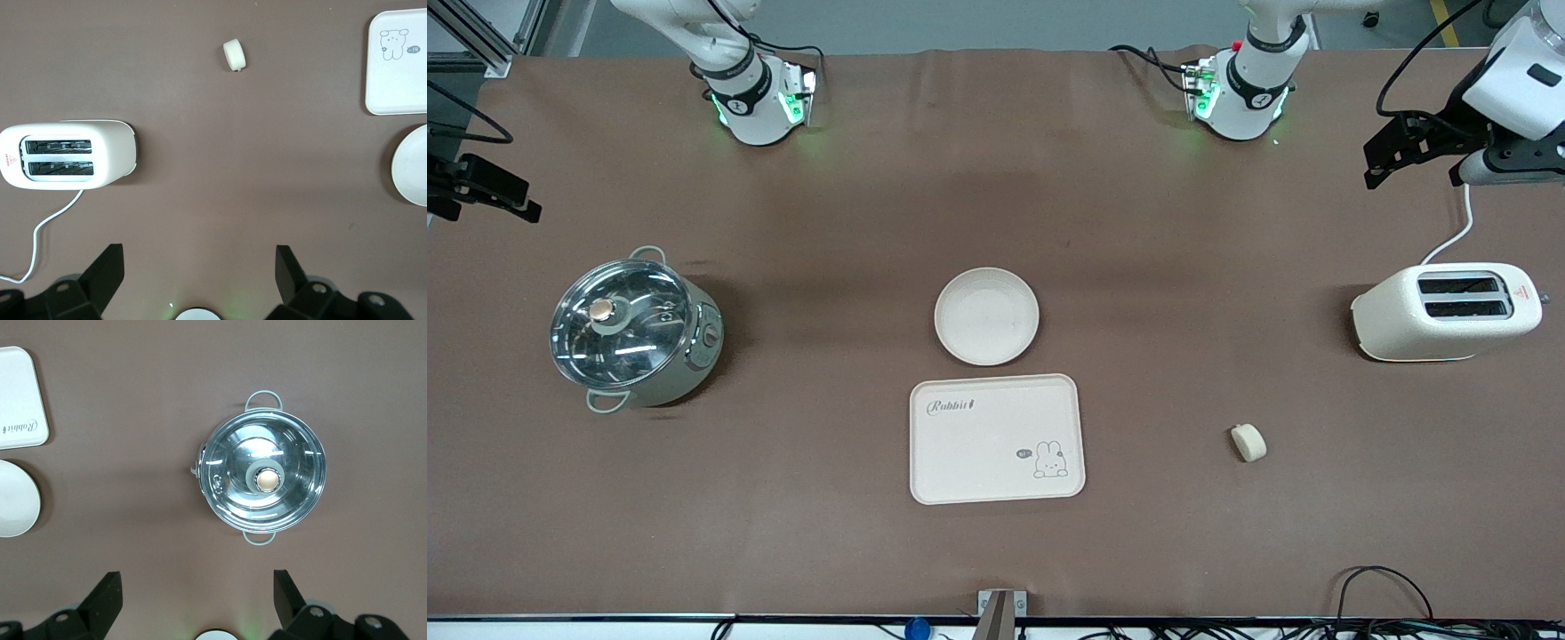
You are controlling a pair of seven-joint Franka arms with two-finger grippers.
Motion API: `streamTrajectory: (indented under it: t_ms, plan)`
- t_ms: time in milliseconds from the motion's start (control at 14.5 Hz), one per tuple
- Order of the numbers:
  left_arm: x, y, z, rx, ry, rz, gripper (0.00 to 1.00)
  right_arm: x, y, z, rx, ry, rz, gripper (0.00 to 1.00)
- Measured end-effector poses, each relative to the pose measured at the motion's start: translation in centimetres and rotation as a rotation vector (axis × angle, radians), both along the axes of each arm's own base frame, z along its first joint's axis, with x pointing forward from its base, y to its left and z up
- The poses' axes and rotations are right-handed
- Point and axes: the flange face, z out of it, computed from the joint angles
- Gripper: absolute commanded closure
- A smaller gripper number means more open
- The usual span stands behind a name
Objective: Place bun in plate and plate on tray
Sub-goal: 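Reach the left gripper to the white bun while the right gripper approaches the plate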
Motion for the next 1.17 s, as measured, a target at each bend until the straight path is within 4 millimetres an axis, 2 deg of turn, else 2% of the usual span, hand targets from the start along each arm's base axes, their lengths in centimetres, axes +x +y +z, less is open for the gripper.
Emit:
streamTrajectory:
  t_ms: [344,550,756,894,1031,1169]
  plan:
    - [0.7,0.3,-1.0,0.001,0.022,0.007,0.00,-0.1,0.0,-0.1,0.021,0.008,-0.001,0.00]
    - [3.0,0.8,-4.0,0.000,0.067,0.016,0.00,-0.4,0.6,-0.4,0.040,0.039,0.012,0.00]
    - [7.1,1.2,-9.7,-0.008,0.090,0.039,0.00,-0.2,1.9,-0.5,0.105,0.034,0.029,0.00]
    - [9.6,1.8,-13.9,-0.016,0.072,0.085,0.00,0.4,3.9,-0.5,0.129,0.000,0.053,0.00]
    - [11.4,2.4,-18.4,-0.027,0.032,0.115,0.00,1.5,7.6,-1.6,0.130,-0.022,0.044,0.00]
    - [12.8,2.4,-23.3,-0.038,0.003,0.146,0.00,3.4,12.2,-4.3,0.129,-0.034,0.047,0.00]
